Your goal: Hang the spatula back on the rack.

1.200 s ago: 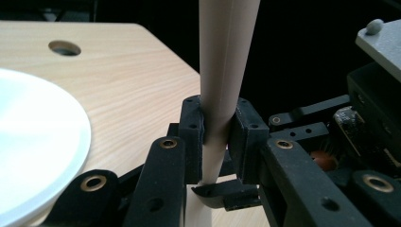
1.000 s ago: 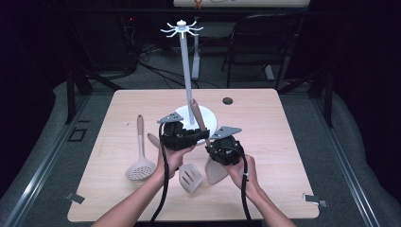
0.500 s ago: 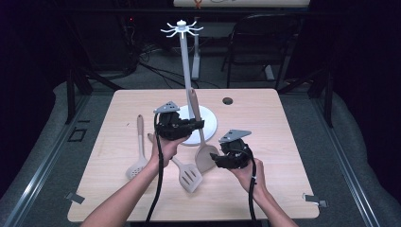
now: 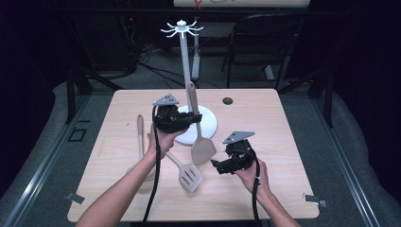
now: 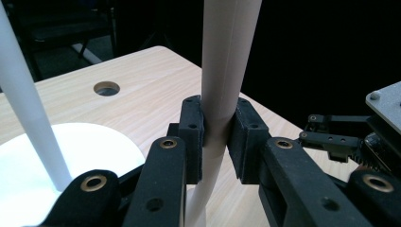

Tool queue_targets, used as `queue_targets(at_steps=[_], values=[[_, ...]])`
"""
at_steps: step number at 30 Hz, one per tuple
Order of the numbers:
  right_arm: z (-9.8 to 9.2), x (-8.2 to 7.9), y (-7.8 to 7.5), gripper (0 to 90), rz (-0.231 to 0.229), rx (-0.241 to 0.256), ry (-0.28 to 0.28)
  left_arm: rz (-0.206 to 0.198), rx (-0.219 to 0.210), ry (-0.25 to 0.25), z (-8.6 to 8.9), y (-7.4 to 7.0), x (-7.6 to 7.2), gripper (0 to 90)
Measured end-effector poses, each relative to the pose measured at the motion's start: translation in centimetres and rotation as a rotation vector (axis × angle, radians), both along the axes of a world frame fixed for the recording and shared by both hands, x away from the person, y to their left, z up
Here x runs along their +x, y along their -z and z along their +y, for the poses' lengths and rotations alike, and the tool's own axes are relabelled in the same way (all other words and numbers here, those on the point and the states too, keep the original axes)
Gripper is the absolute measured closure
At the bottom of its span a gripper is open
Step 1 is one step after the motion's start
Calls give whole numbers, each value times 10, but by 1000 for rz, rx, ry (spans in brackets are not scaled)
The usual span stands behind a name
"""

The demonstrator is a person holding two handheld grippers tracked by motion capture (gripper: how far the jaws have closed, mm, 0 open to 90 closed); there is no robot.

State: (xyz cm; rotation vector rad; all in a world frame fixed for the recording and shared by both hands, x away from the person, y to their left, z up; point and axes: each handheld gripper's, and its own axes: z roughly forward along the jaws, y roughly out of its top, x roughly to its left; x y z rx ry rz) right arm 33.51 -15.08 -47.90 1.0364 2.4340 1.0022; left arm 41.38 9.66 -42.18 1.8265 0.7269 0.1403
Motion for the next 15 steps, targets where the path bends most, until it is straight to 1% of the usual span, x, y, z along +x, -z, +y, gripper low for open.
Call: queue_targets(at_steps=[7,8,12,15], values=[[-4,2,2,70,7,-15,0,-8,10,0,5,-4,10,764],[-4,2,3,68,2,-16,-2,-9,11,-4,6,-5,11,764],[-6,3,4,66,13,-22,4,-11,-1,0,9,-10,16,764],[-8,4,4,67,13,-18,6,-20,7,2,9,-15,19,764]])
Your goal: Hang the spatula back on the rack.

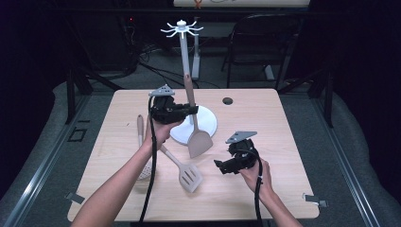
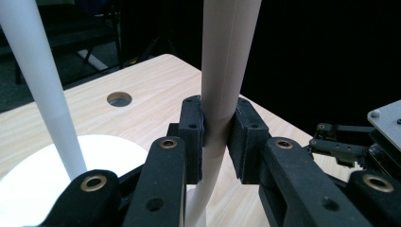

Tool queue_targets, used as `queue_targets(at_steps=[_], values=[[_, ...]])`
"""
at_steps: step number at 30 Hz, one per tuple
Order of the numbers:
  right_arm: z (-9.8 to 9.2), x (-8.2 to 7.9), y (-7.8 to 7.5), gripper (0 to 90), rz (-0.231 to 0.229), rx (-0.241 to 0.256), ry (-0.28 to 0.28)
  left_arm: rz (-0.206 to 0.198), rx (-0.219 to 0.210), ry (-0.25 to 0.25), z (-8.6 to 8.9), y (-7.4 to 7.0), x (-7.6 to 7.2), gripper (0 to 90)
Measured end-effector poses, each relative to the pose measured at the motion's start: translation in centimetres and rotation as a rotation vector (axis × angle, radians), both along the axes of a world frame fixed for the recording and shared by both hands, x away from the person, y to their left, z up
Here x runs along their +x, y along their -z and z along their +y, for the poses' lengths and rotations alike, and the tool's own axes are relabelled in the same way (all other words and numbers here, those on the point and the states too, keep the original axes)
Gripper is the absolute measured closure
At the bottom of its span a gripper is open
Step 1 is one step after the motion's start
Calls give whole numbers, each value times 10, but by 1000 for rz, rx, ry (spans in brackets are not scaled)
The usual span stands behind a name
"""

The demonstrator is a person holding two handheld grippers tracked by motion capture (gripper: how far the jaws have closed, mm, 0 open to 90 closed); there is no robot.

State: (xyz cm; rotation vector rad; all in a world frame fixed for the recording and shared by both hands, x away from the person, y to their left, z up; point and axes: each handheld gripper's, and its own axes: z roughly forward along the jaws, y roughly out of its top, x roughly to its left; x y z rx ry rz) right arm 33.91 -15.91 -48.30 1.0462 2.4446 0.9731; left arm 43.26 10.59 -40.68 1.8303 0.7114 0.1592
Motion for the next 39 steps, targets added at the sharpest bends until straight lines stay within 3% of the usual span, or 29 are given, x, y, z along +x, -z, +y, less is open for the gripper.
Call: queue_targets(at_steps=[22,39], values=[[0,0,2,77,3,-6,-5,-30,30,14,-1,-24,15,764],[0,1,2,80,11,-6,-13,-48,17,0,4,-50,34,764]])
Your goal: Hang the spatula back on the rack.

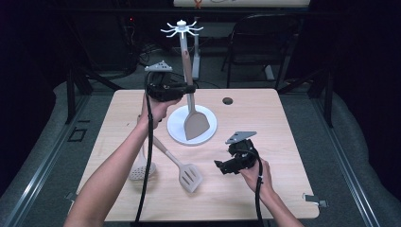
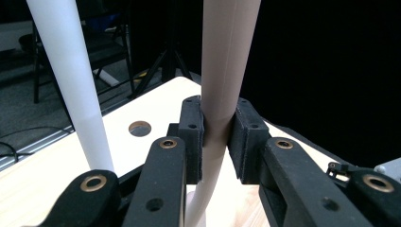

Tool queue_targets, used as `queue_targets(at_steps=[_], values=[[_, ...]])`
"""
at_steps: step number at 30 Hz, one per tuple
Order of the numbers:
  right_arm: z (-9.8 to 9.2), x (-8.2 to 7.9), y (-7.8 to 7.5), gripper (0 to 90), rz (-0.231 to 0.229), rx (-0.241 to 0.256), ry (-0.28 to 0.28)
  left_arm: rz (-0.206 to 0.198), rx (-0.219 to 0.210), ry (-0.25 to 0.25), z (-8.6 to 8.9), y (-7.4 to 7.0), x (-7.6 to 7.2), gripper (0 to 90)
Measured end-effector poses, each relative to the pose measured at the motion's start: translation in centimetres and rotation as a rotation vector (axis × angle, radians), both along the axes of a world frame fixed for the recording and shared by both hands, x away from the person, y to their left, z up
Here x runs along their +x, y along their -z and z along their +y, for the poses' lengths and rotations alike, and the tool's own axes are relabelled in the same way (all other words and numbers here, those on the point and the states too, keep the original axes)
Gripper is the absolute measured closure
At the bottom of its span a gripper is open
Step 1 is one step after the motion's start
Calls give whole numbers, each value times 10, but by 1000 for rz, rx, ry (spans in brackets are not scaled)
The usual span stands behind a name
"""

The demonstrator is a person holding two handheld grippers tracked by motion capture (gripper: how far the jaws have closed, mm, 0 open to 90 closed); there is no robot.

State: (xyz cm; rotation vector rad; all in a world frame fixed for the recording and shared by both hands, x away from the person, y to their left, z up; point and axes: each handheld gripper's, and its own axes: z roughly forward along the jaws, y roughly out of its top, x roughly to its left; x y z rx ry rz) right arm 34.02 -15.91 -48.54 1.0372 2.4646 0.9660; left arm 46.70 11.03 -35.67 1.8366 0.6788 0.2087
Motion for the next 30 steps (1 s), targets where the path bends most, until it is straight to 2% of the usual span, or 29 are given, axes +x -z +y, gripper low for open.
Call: queue_targets(at_steps=[16,24,30], values=[[0,2,2,81,7,4,-3,-9,-16,7,-1,-20,10,764],[0,2,2,82,11,8,-7,11,-57,16,4,-25,18,764],[0,1,2,83,9,7,-4,34,-74,22,7,-21,23,761]])
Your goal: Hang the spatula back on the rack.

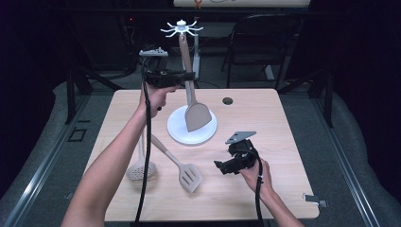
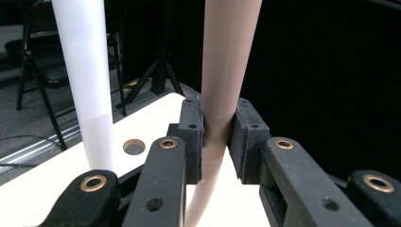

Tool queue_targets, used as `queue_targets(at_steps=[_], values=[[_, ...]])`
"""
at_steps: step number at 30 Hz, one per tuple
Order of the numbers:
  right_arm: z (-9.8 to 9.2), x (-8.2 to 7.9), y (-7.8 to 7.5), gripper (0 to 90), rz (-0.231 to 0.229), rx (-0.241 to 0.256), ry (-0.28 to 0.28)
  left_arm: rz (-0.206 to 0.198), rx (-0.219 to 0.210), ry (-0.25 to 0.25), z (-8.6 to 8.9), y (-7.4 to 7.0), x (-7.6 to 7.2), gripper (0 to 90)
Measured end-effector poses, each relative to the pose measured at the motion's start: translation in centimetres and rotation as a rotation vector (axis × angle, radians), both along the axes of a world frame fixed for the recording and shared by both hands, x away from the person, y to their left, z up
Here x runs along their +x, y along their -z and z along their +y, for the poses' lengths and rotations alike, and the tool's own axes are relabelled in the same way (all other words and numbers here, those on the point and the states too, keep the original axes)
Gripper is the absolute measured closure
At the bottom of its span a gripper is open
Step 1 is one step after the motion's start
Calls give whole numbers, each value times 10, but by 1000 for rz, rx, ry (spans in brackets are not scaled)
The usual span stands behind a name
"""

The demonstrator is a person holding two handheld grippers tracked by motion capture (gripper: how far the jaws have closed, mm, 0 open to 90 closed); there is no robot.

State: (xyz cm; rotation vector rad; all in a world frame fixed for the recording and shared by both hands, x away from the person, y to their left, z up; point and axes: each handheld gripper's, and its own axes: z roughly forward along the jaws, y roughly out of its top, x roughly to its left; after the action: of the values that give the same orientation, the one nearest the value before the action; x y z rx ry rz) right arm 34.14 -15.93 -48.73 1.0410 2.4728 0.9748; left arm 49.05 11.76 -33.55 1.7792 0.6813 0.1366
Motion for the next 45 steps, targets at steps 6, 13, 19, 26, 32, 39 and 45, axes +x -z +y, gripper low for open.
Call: queue_targets(at_steps=[6,13,19,26,32,39,45], values=[[0,0,0,84,1,1,-7,52,-28,33,1,0,7,752],[-2,-1,-2,86,-2,-5,-14,61,-42,-11,5,3,10,723],[-6,-3,-6,90,-22,-23,-14,25,89,-92,1,-9,9,729],[-12,-5,-9,94,-1,42,8,9,174,-155,-5,-20,8,741],[-10,-8,-11,94,-10,18,-3,13,152,-162,-10,-16,8,732],[-10,-6,-8,94,0,15,-8,29,55,-171,-2,-8,14,697],[-8,-4,-5,96,9,8,-14,9,4,-218,5,-4,11,669]])
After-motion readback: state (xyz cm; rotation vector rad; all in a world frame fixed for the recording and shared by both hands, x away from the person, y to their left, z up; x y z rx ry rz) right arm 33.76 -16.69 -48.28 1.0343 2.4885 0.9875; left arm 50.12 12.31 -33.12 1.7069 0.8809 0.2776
